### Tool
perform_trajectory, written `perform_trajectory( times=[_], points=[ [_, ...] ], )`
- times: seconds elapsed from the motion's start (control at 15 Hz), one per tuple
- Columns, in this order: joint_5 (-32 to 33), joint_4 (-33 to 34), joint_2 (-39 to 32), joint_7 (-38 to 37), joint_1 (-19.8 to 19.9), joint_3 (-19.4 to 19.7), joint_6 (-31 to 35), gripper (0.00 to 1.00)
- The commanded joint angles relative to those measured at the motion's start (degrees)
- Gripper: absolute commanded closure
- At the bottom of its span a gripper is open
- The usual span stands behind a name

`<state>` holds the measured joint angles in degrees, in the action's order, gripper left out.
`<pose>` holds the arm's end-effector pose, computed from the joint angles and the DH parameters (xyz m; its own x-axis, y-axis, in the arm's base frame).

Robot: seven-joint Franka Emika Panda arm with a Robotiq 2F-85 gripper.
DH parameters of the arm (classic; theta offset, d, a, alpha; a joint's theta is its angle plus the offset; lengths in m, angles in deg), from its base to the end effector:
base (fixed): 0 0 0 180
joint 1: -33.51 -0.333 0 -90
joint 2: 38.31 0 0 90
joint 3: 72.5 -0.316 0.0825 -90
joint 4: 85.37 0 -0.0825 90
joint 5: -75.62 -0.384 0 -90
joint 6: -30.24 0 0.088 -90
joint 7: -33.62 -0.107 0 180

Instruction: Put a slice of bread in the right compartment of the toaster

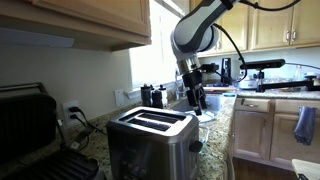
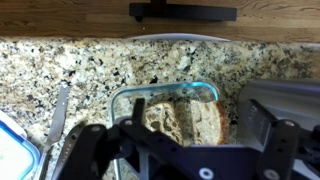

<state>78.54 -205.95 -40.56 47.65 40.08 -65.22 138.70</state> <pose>0.5050 -0.1281 0.3814 0.9673 0.0258 -0.2525 0.0231 -0.9996 -0.0138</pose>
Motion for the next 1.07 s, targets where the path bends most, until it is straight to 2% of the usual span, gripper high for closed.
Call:
perform_trajectory(
  times=[0.0,1.0],
  points=[
    [0.81,-1.69,1.87,2.08,0.11,-0.35,-0.91,0.00],
    [0.07,-4.49,1.15,2.48,-0.63,-2.34,0.52,0.00]
  ],
)
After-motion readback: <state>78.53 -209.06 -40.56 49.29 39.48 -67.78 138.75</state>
